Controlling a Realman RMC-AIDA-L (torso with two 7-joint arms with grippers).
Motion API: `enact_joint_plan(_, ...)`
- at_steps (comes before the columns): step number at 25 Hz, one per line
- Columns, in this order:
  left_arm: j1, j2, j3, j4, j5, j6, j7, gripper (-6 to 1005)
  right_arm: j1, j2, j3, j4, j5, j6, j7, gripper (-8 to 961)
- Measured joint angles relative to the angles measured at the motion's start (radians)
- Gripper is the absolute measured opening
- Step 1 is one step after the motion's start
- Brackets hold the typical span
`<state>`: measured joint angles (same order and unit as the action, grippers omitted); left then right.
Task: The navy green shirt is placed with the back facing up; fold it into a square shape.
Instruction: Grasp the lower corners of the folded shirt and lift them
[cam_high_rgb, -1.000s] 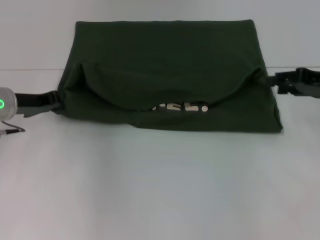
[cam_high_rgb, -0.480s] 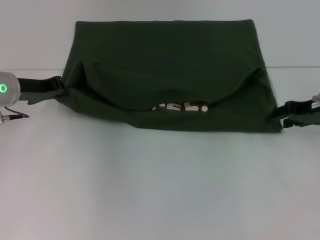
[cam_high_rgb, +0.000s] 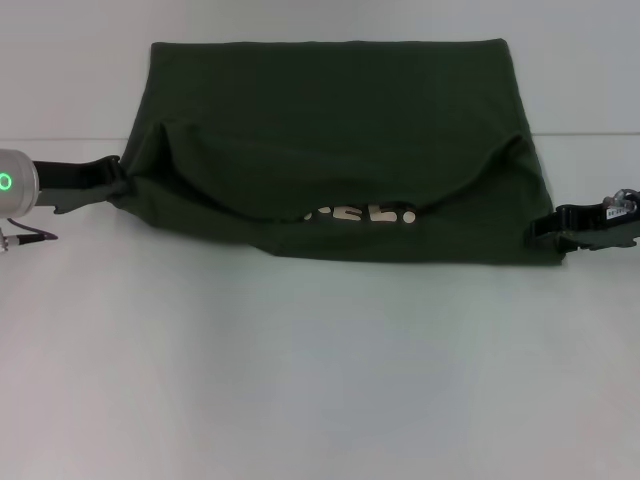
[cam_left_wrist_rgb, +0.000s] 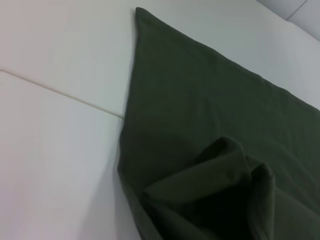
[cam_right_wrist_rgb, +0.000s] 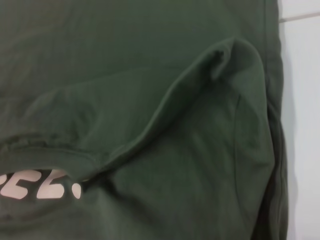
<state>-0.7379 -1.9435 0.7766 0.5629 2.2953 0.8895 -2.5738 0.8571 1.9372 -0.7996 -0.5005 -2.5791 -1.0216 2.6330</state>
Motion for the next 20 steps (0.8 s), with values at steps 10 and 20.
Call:
enact_joint_plan(10,0.002,-0.007,-0.001,0.000,-0.001,-0.003,0.005,-1,0.002,0.030,-0.028,0.014,-0.003,0.073,-0.011,417)
enact_joint_plan(20,0.011,-0.015,-0.004,0.021,-0.001,-0.002,0.003,0,0.005,0.023,-0.043,0.035,0.004,0.076,-0.011,313)
